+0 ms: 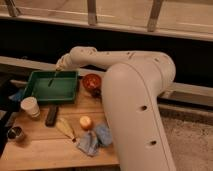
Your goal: Place fork in tray
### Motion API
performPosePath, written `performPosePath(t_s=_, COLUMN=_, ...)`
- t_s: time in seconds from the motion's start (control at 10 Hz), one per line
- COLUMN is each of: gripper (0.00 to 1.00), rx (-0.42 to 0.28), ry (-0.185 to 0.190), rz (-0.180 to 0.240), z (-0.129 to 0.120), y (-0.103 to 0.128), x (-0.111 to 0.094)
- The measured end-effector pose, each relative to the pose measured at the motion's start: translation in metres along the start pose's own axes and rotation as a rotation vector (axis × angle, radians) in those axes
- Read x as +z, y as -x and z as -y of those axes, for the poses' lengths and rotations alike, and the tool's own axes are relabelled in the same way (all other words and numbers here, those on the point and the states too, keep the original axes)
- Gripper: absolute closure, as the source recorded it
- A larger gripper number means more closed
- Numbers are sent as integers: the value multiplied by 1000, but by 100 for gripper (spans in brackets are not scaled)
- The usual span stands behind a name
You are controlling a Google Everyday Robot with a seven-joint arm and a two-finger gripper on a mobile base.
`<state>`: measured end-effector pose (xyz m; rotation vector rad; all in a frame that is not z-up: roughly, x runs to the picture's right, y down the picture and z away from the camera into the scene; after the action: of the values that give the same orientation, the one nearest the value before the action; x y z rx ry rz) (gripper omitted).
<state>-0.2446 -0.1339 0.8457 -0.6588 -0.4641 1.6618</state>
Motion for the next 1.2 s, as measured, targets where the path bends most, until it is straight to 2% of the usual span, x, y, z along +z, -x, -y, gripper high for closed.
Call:
performPosePath(t_s=0.2, gripper=99, rx=20, ry=-6, rz=-13, z=12, y=-5, x=15)
performPosePath(t_s=0.6, gripper=99, rx=20, ry=-6, rz=-14, z=12, y=-4, x=15)
performPosePath(t_s=0.8, gripper=99, rx=71, ry=10, rz=-17, z=20, y=-7, x=22)
performPosePath(t_s=1.2, gripper=100, rx=212, ry=47, rz=-50, z=53, y=-36, x=66)
